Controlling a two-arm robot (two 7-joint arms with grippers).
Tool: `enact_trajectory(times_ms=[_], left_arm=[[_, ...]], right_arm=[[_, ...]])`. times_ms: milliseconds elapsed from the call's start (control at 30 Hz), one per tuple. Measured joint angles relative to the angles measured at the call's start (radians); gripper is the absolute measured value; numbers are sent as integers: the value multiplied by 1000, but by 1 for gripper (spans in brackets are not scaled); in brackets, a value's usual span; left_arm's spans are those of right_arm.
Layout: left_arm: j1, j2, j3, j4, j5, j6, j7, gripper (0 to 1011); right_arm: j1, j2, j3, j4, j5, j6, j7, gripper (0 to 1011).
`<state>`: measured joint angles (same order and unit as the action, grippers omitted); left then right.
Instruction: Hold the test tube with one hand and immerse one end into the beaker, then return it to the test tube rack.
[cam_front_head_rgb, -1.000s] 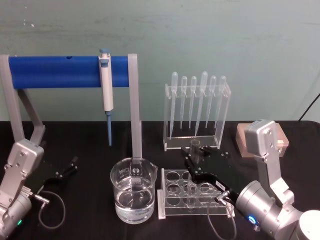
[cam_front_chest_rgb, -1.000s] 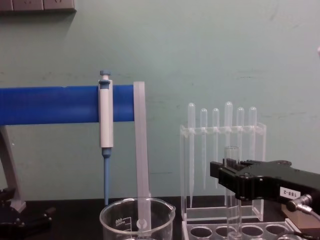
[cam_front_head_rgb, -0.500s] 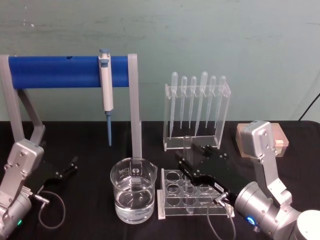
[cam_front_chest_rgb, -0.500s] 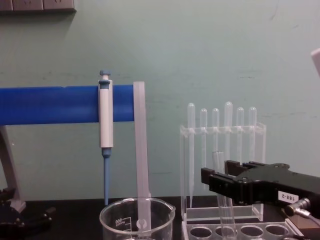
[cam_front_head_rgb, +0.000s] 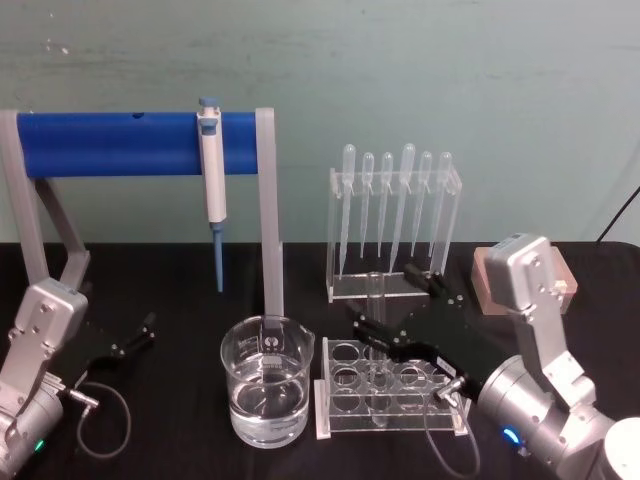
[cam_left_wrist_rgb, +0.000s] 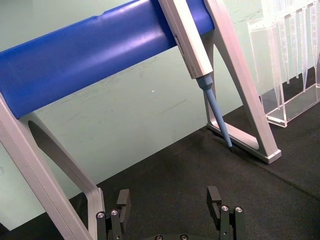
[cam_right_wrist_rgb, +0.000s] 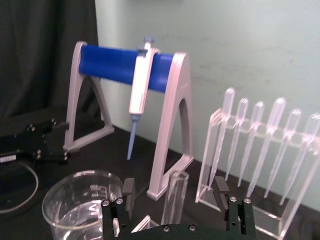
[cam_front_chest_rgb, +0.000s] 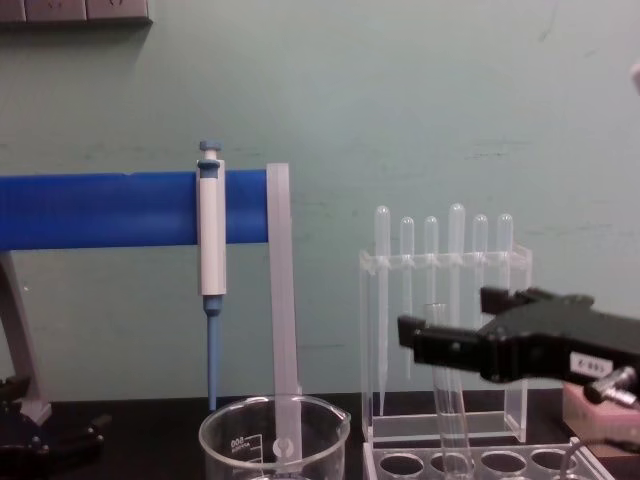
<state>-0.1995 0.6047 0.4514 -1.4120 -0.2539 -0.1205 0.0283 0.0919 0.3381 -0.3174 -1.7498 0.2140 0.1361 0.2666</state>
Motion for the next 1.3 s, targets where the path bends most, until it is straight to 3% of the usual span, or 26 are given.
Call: enact_trajectory(times_ms=[200, 333, 467, 567, 700, 833, 967, 1100, 1300], left_arm=[[0, 0, 0, 0, 0, 0, 0, 1000], [0, 0, 0, 0, 0, 0, 0, 1000], [0, 0, 0, 0, 0, 0, 0, 1000], [0, 0, 0, 0, 0, 0, 0, 1000], [0, 0, 0, 0, 0, 0, 0, 1000], [0, 0, 0, 0, 0, 0, 0, 1000], [0, 0, 0, 0, 0, 0, 0, 1000], [0, 0, 0, 0, 0, 0, 0, 1000], [0, 0, 0, 0, 0, 0, 0, 1000]], right_arm=[[-36, -8, 37, -58, -2, -43, -18, 1000], [-65, -27, 70, -76, 3, -118, -35, 1002], [-114, -67, 119, -87, -29, -231, -109, 1002], [-146, -93, 153, -94, -61, -282, -166, 1000], [-178, -119, 189, -100, -104, -306, -228, 1000], [-196, -129, 214, -105, -129, -275, -262, 1002], [-204, -126, 232, -108, -137, -179, -266, 1002], [-203, -104, 251, -106, -133, -81, -230, 1002], [-200, -72, 272, -85, -131, -28, -180, 1002]])
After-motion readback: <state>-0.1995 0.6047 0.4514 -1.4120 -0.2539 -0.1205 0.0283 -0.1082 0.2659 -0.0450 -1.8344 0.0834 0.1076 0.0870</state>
